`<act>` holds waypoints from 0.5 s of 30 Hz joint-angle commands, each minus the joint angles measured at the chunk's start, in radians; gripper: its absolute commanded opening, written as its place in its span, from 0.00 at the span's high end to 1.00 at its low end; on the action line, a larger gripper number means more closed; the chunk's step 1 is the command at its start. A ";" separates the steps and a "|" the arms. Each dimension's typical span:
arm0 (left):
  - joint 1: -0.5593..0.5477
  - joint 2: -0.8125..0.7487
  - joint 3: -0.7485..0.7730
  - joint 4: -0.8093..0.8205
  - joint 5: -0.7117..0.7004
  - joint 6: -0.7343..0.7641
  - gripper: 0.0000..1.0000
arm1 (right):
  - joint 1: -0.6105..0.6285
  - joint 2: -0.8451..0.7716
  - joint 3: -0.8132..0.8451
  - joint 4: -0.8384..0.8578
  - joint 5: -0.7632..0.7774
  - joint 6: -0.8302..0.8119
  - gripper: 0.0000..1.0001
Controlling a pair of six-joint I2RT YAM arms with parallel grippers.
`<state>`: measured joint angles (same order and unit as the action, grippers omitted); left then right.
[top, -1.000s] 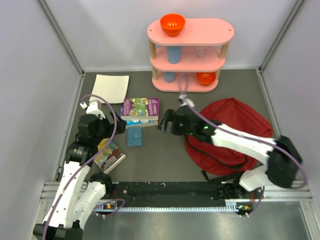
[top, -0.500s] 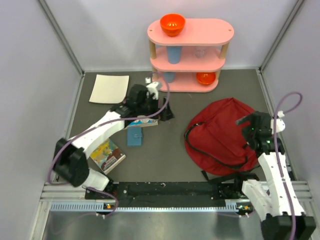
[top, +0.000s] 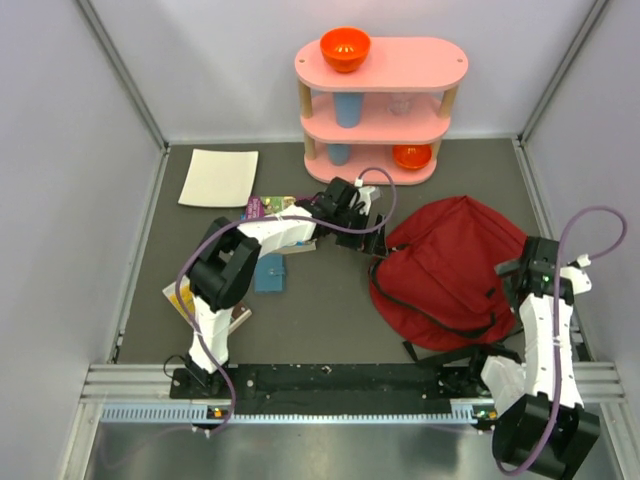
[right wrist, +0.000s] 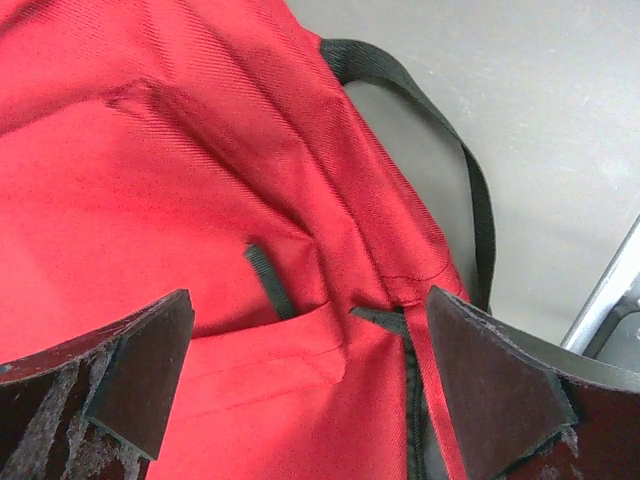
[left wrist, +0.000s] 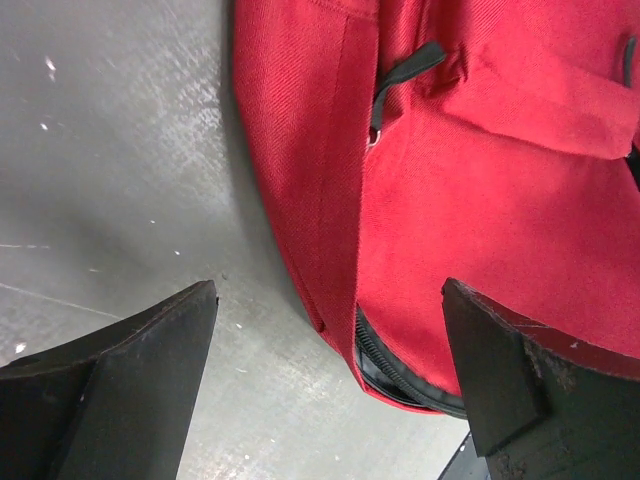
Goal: Pack the student bag
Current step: Adjust the student bag at the center of the board.
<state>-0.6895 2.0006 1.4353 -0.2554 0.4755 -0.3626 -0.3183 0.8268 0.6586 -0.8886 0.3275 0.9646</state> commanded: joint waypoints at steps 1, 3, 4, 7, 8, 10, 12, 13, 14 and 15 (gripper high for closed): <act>-0.010 0.044 0.040 0.039 0.074 0.008 0.02 | -0.011 0.093 -0.068 0.083 0.006 -0.049 0.01; -0.015 0.056 0.021 0.059 0.089 0.005 0.03 | -0.015 0.161 -0.089 0.162 -0.076 -0.091 0.01; -0.016 0.056 0.013 0.070 0.106 -0.004 0.04 | -0.013 0.176 -0.099 0.183 -0.108 -0.115 0.01; -0.019 0.052 -0.021 0.116 0.132 -0.035 0.08 | -0.013 0.235 -0.129 0.284 -0.247 -0.174 0.01; -0.019 0.050 -0.029 0.120 0.137 -0.039 0.08 | -0.011 0.242 -0.135 0.309 -0.296 -0.188 0.01; -0.019 0.040 -0.042 0.114 0.141 -0.041 0.15 | -0.001 0.247 -0.149 0.429 -0.399 -0.260 0.01; -0.019 0.020 -0.062 0.114 0.141 -0.045 0.19 | 0.056 0.248 -0.157 0.491 -0.488 -0.279 0.01; -0.019 0.012 -0.071 0.117 0.143 -0.052 0.22 | 0.086 0.261 -0.154 0.526 -0.513 -0.296 0.01; -0.021 -0.003 -0.081 0.122 0.152 -0.055 0.24 | 0.117 0.274 -0.130 0.549 -0.495 -0.297 0.01; -0.019 -0.011 -0.104 0.130 0.158 -0.059 0.25 | 0.180 0.291 -0.113 0.557 -0.487 -0.305 0.01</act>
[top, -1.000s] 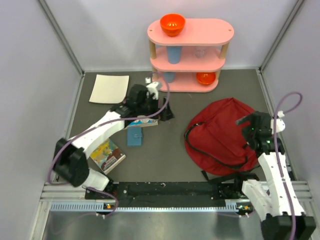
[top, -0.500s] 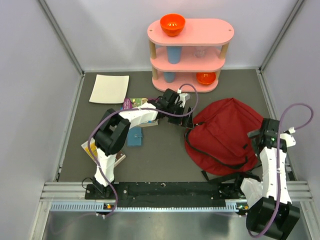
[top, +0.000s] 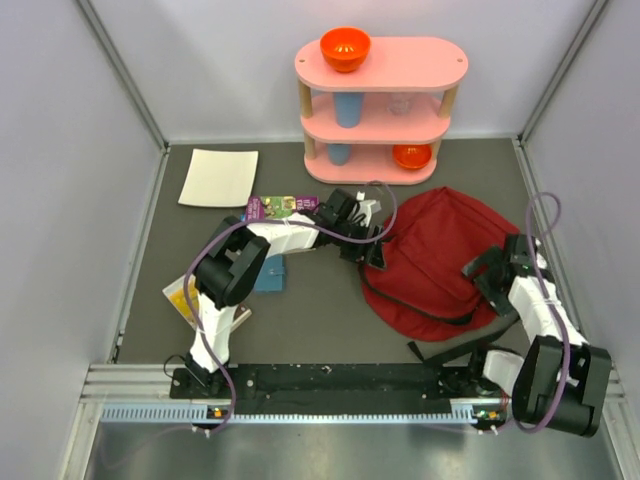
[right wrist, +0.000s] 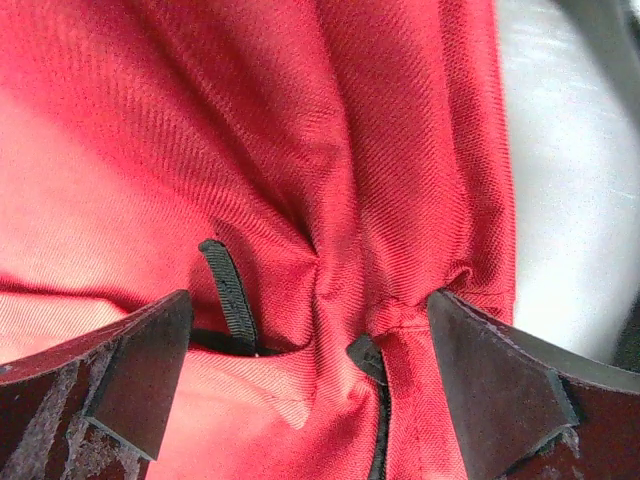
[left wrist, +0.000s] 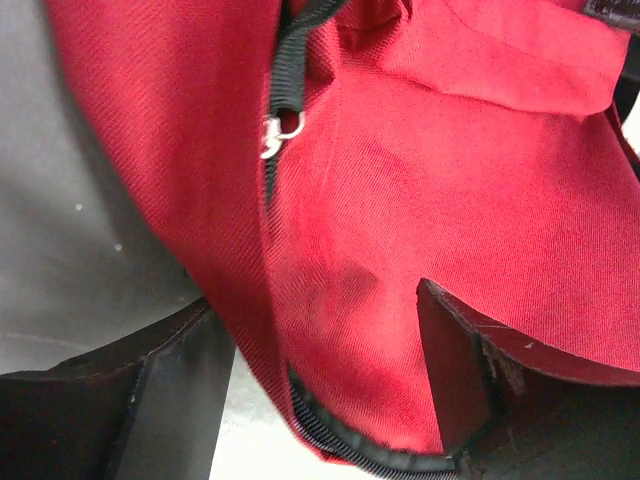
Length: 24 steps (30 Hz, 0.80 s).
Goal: Pack the student bag
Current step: Adjust the student bag at the center of the board.
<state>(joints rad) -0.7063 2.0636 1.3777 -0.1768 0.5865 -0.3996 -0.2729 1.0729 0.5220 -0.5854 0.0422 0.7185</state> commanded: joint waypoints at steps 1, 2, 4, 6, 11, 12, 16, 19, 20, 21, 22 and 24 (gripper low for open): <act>-0.002 -0.082 -0.060 0.066 0.050 -0.036 0.27 | 0.155 0.099 0.045 0.257 -0.202 -0.074 0.01; -0.002 -0.103 -0.074 0.071 0.058 -0.045 0.34 | 0.173 0.126 0.090 0.250 -0.206 -0.079 0.01; -0.005 -0.134 -0.124 0.091 0.059 -0.059 0.41 | 0.222 0.212 0.152 0.262 -0.244 -0.118 0.01; -0.005 -0.197 -0.192 0.099 0.014 -0.068 0.41 | 0.250 0.261 0.191 0.243 -0.235 -0.131 0.01; -0.002 -0.333 -0.247 0.005 -0.134 -0.051 0.46 | 0.319 0.361 0.268 0.282 -0.271 -0.146 0.01; 0.001 -0.344 -0.246 -0.012 -0.177 -0.021 0.27 | 0.324 0.375 0.282 0.283 -0.277 -0.152 0.01; 0.054 -0.384 -0.184 -0.165 -0.260 0.053 0.10 | 0.322 0.339 0.338 0.219 -0.176 -0.163 0.01; 0.097 -0.477 -0.183 -0.197 -0.284 0.082 0.01 | 0.320 0.224 0.366 0.167 -0.076 -0.186 0.01; 0.105 -0.531 -0.192 -0.199 -0.292 0.087 0.01 | 0.319 0.194 0.372 0.161 -0.065 -0.194 0.01; 0.120 -0.552 -0.196 -0.201 -0.292 0.099 0.01 | 0.319 0.152 0.381 0.147 -0.058 -0.198 0.01; 0.126 -0.591 -0.197 -0.226 -0.310 0.103 0.01 | 0.319 0.133 0.409 0.119 -0.062 -0.200 0.01; 0.143 -0.628 -0.207 -0.246 -0.347 0.111 0.01 | 0.319 0.104 0.426 0.110 -0.097 -0.197 0.01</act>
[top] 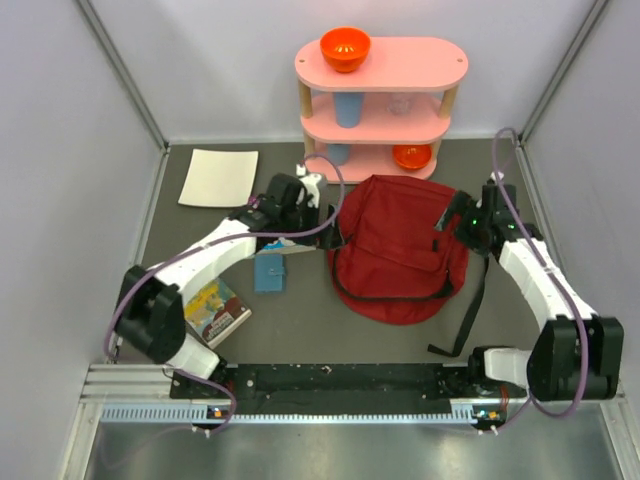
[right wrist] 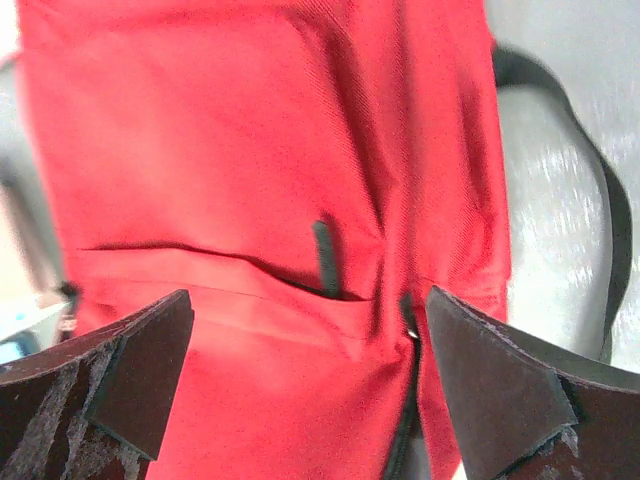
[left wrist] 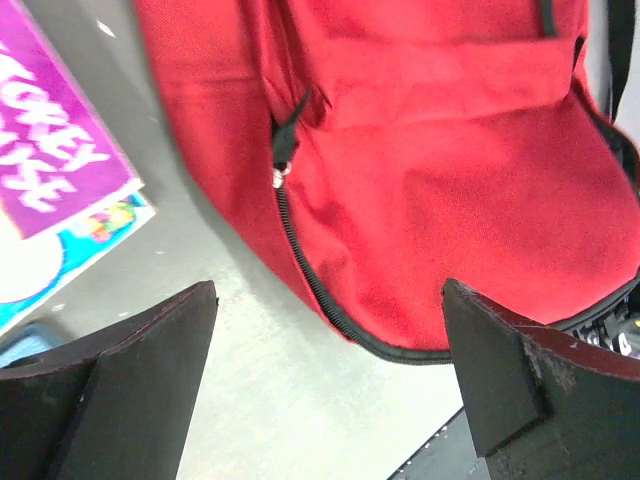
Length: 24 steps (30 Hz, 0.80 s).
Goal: Pack the student bag
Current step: Adjust the student bag at the center of the board.
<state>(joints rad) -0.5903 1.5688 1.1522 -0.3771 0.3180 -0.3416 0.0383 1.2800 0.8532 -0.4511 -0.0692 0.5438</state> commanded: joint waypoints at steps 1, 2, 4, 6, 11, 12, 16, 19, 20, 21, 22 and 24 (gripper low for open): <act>0.033 -0.171 0.015 -0.068 -0.106 0.052 0.01 | 0.009 -0.125 0.112 -0.023 -0.057 -0.018 0.01; 0.043 -0.191 -0.005 -0.069 -0.158 0.055 0.01 | 0.014 -0.131 0.115 -0.012 -0.091 -0.012 0.01; 0.104 -0.252 -0.047 -0.051 -0.180 0.039 0.01 | 0.047 -0.125 0.116 0.024 -0.206 0.025 0.01; 0.208 -0.283 -0.075 -0.034 -0.149 0.038 0.01 | 0.136 -0.104 0.116 0.098 -0.254 0.074 0.01; 0.409 -0.305 -0.112 -0.025 -0.099 0.073 0.01 | 0.343 0.055 0.129 0.308 -0.253 0.166 0.01; 0.431 -0.299 -0.118 -0.013 -0.083 0.069 0.01 | 0.369 0.091 0.135 0.339 -0.256 0.195 0.01; 0.541 -0.280 -0.172 0.197 0.123 -0.054 0.01 | 0.452 0.264 0.197 0.512 -0.245 0.290 0.01; 0.546 -0.225 -0.111 0.199 0.057 -0.048 0.01 | 0.479 0.389 0.251 0.629 -0.247 0.354 0.01; 0.550 -0.205 -0.092 0.178 0.041 -0.028 0.01 | 0.500 0.413 0.277 0.621 -0.232 0.343 0.01; 0.555 -0.166 -0.079 0.149 0.029 -0.016 0.01 | 0.506 0.467 0.323 0.621 -0.230 0.343 0.01; 0.560 -0.144 -0.060 0.145 0.032 -0.004 0.01 | 0.512 0.494 0.343 0.650 -0.242 0.344 0.01; 0.581 -0.081 -0.042 0.130 0.049 0.012 0.01 | 0.529 0.576 0.407 0.661 -0.261 0.367 0.01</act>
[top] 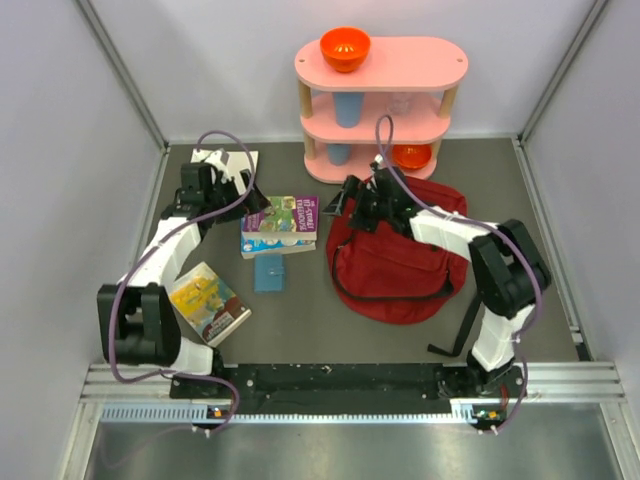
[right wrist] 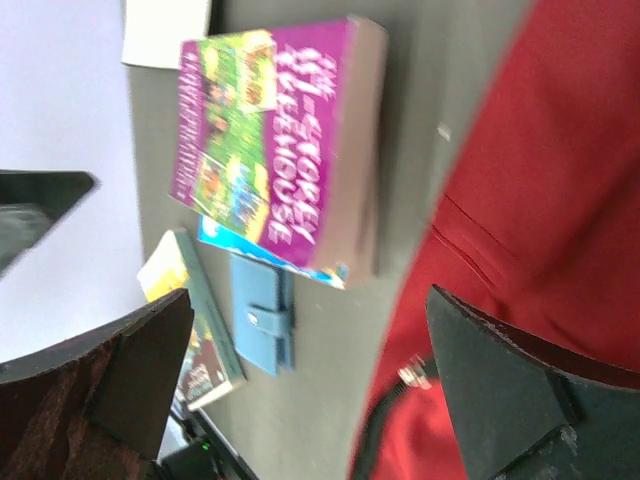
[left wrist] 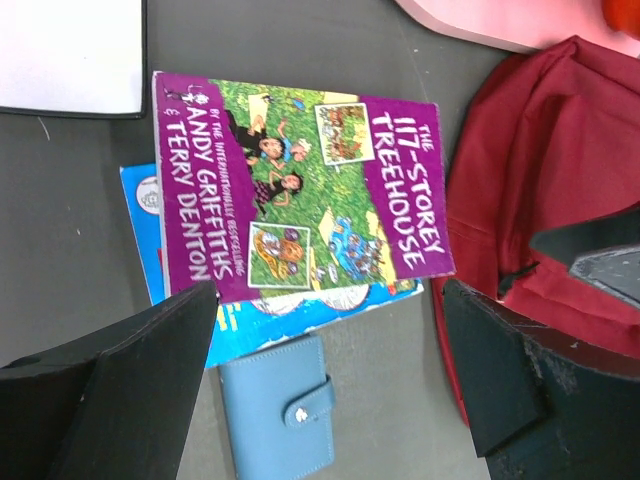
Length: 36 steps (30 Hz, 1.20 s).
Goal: Pack the student bag
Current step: Adjust the student bag at the center of the board, then pick up the book from the center of the board.
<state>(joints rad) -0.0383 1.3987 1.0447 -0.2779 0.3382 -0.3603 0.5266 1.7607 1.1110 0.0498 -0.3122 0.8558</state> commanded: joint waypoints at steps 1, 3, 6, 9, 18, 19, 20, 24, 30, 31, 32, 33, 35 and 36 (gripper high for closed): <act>0.031 0.111 0.087 0.004 0.019 0.023 0.01 | 0.049 0.117 0.173 0.156 -0.013 0.057 0.01; 0.066 0.147 0.087 0.017 0.021 -0.015 0.01 | 0.065 0.189 0.237 0.142 -0.011 0.051 0.01; 0.078 0.193 0.072 0.086 0.035 -0.028 0.01 | 0.079 0.249 0.271 0.168 0.008 0.097 0.01; 0.086 0.232 0.086 0.100 0.065 -0.039 0.01 | 0.082 0.312 0.306 0.188 0.024 0.117 0.01; 0.091 0.345 0.103 0.166 0.218 -0.062 0.01 | 0.084 0.463 0.506 0.099 -0.005 0.109 0.01; 0.090 0.350 0.101 0.172 0.229 -0.068 0.01 | 0.085 0.474 0.521 0.076 -0.002 0.108 0.01; 0.089 0.359 0.100 0.175 0.237 -0.071 0.01 | 0.084 0.488 0.532 0.070 -0.004 0.109 0.01; 0.089 0.364 0.081 0.190 0.281 -0.074 0.01 | 0.084 0.490 0.500 0.090 -0.021 0.121 0.01; 0.069 0.388 0.074 0.195 0.348 -0.068 0.01 | 0.084 0.445 0.394 0.131 -0.019 0.135 0.02; 0.066 0.391 0.069 0.189 0.346 -0.065 0.01 | 0.084 0.438 0.377 0.142 -0.010 0.132 0.01; 0.066 0.393 0.055 0.189 0.331 -0.065 0.01 | 0.084 0.430 0.354 0.139 0.008 0.132 0.01; 0.066 0.390 0.048 0.190 0.325 -0.066 0.01 | 0.082 0.425 0.348 0.139 0.013 0.131 0.01; 0.064 0.395 0.040 0.187 0.312 -0.068 0.01 | 0.081 0.424 0.331 0.188 -0.014 0.134 0.01; 0.064 0.398 0.041 0.181 0.308 -0.068 0.01 | 0.081 0.428 0.332 0.193 -0.024 0.137 0.03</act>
<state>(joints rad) 0.0376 1.7794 1.1011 -0.1120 0.6132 -0.4206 0.5991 2.2196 1.4761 0.2077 -0.3092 0.9745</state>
